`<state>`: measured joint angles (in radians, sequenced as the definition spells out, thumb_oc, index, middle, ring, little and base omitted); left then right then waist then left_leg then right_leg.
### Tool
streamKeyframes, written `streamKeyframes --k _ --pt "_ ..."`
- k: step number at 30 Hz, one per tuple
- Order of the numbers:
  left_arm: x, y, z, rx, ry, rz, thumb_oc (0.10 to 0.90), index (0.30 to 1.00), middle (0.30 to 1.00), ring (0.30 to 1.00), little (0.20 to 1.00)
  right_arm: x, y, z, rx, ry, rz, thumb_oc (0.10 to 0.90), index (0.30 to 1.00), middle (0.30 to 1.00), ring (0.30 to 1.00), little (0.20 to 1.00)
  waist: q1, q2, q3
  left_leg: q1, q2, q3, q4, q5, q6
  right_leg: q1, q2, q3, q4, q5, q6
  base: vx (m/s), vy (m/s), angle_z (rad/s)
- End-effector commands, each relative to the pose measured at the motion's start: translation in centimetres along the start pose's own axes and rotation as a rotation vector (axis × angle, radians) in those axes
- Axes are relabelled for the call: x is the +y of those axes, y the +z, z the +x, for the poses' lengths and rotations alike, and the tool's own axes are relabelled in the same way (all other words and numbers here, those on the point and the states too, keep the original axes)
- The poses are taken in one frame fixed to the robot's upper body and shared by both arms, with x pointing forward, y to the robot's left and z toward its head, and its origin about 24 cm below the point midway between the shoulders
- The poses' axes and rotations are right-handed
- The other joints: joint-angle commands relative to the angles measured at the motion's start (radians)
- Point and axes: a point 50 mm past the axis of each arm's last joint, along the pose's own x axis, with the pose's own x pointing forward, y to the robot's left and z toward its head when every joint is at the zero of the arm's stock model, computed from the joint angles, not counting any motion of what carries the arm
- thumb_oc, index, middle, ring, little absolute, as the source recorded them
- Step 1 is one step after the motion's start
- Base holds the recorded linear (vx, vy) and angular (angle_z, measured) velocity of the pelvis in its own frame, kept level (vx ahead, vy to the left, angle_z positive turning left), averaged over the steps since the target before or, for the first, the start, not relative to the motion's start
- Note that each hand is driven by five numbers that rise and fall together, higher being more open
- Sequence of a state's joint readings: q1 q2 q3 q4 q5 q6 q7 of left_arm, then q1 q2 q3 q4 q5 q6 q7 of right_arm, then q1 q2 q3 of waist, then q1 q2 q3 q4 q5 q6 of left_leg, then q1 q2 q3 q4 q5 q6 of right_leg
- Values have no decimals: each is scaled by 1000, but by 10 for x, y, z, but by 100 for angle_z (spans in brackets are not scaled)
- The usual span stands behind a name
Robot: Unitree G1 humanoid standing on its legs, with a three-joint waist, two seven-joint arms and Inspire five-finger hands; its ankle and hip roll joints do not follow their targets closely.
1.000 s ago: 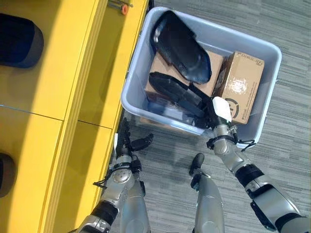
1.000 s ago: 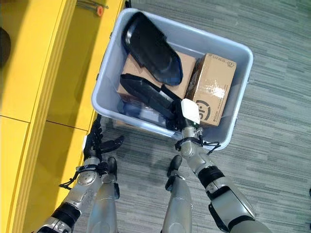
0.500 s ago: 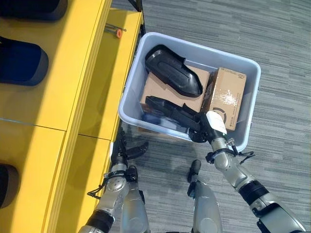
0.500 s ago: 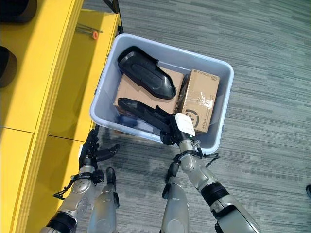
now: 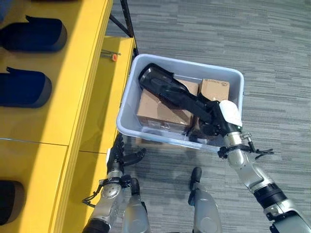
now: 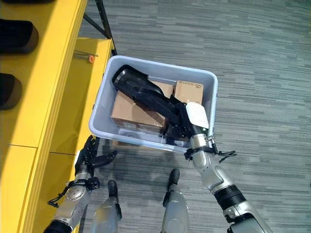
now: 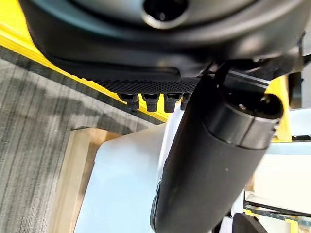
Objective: Move parts from the plastic box to the shelf.
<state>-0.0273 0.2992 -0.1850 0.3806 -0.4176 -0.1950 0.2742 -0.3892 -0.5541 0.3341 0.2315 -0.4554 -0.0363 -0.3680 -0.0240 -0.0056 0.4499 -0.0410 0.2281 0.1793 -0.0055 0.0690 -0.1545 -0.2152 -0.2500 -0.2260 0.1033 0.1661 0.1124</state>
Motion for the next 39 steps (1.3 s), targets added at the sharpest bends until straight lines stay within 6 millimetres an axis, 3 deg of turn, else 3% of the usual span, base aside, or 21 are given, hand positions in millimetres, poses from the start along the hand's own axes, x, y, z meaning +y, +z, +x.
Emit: streamKeyframes --k 1,12,19,25,30,31,32,35,36,37,38,39 --pt "4 7 -8 -79 -57 63 900 1000 1000 1000 1000 -35 32 6 -214 -177 2 400 300 300 300 300 -4 -13 -202 8 21 50 -13 34 9 47 -72 88 106 -103 106 105 -35 -8" --pt "4 -9 -19 -13 -87 61 900 1000 1000 1000 1000 -63 35 3 -296 -198 -109 400 300 300 300 300 -33 5 -310 100 31 78 -25 17 12 116 -49 105 92 -127 103 61 -32 -8" --pt "3 -12 -20 -2 -100 64 900 1000 1000 1000 1000 -69 39 9 -331 -158 -152 400 300 300 300 300 -41 14 -334 131 37 88 -11 6 13 134 -34 126 109 -151 92 6 -39 -10" --pt "3 -15 -24 17 -117 58 900 1000 1000 1000 1000 -72 42 13 -373 -106 -205 400 300 300 300 300 -43 33 -348 144 60 75 16 14 9 150 -12 123 171 -209 67 -23 -72 0" --pt "11 -18 -27 35 -74 14 900 1000 1000 1000 1000 -74 47 17 -395 -104 -201 400 300 300 300 300 -35 55 -333 133 111 35 62 55 1 145 38 104 287 -298 18 -99 -181 8" --pt "16 -18 -32 33 -36 -14 900 1000 1000 1000 1000 -71 56 22 -424 -107 -181 400 300 300 300 300 -16 69 -307 120 152 5 87 133 -14 125 86 95 340 -333 -14 -143 -239 9" --pt "16 -18 -32 33 -36 -15 900 1000 1000 1000 1000 -71 56 23 -425 -107 -181 400 300 300 300 300 -17 71 -307 119 155 4 86 135 -16 123 88 94 342 -334 -16 -218 -325 -4" --pt "21 -19 -36 35 -14 -28 900 1000 1000 1000 1000 -69 66 29 -462 -103 -173 400 300 300 300 300 10 92 -278 70 202 -39 66 323 -67 110 128 61 340 -342 -39 -204 -190 0" --pt "22 -17 -36 27 -9 -32 900 1000 1000 1000 1000 -70 70 30 -473 -111 -166 400 300 300 300 300 16 92 -267 44 209 -36 57 357 -72 109 128 47 332 -339 -45 -272 -182 15" --pt "24 -18 -36 31 -3 -30 900 1000 1000 1000 1000 -71 69 29 -473 -117 -171 400 300 300 300 300 15 87 -258 18 207 -8 85 370 -66 115 119 29 320 -332 -53 -280 -231 42" --pt "24 -16 -33 22 -7 -26 900 1000 1000 1000 1000 -73 67 27 -465 -126 -170 400 300 300 300 300 13 75 -253 -10 199 32 152 333 -45 119 108 5 304 -326 -61 -322 -374 91" --pt "24 -14 -30 20 -17 -8 900 1000 1000 1000 1000 -76 61 23 -441 -145 -170 400 300 300 300 300 0 55 -249 -29 200 107 289 239 -21 134 89 -45 269 -304 -71 -227 -304 111"
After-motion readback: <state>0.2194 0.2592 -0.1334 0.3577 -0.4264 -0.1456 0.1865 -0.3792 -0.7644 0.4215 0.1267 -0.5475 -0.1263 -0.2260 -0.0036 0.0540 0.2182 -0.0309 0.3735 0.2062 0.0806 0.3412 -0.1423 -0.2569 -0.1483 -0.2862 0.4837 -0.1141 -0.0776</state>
